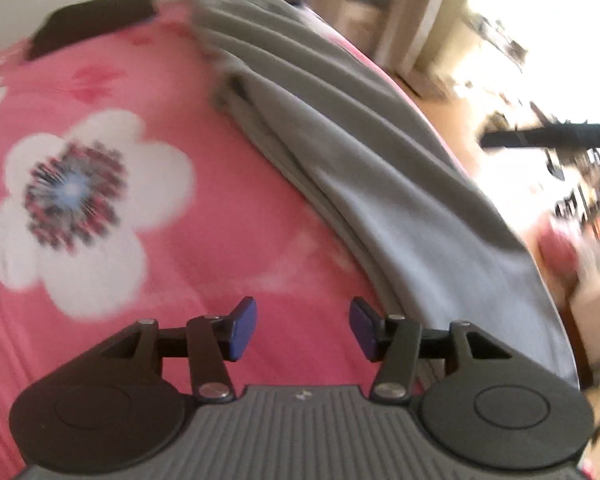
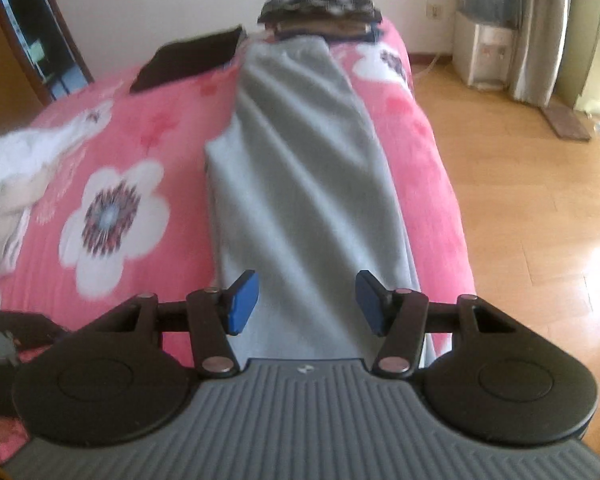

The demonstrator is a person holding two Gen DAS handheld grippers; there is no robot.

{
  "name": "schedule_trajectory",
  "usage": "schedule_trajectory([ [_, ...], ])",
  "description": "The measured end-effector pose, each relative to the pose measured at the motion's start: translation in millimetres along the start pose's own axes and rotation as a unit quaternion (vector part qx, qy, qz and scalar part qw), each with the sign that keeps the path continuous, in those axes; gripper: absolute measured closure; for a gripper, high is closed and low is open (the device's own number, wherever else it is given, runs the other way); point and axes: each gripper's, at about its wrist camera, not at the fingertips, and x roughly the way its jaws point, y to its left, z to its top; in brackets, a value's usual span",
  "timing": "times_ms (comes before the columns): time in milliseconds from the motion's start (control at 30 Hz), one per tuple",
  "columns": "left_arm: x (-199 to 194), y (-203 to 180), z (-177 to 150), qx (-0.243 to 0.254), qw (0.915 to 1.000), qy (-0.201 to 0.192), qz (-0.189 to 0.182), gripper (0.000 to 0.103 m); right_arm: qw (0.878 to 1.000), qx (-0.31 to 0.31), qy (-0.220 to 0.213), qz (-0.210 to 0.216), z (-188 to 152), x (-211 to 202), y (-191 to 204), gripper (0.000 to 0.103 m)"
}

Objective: Fold clothes
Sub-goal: 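Move both open grippers toward the waistband end of the sweatpants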

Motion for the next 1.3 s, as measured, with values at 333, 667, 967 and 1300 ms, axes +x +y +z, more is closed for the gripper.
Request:
schedule_trajectory([
  [333, -1.9, 49.6, 125.0, -0.039, 0.9924, -0.080, 0.086, 0.050, 0.989, -0.040, -0.139, 0.020, 53.4, 42.5, -32.7, 0.050],
  [667, -86.4, 28.2, 283.5, -0.061, 0.9660, -0.157, 0.196, 0.046, 0.972, -0.134, -0.184, 0.056, 137.3, 6.4, -73.7, 0.052],
  [967, -54.8, 53.3, 337.5, -0.088, 0.9622, -0.173, 0.191, 0.035, 0.984, -0.041, -0.092, 0.150, 241.3, 90.5, -88.1, 0.048],
  [1300, 163.3, 94.8, 328.2, -0.140, 0.9798, -0.134, 0.051, 0.039, 0.990, 0.042, -0.078, 0.107, 265.5, 263.3, -92.0, 0.048],
])
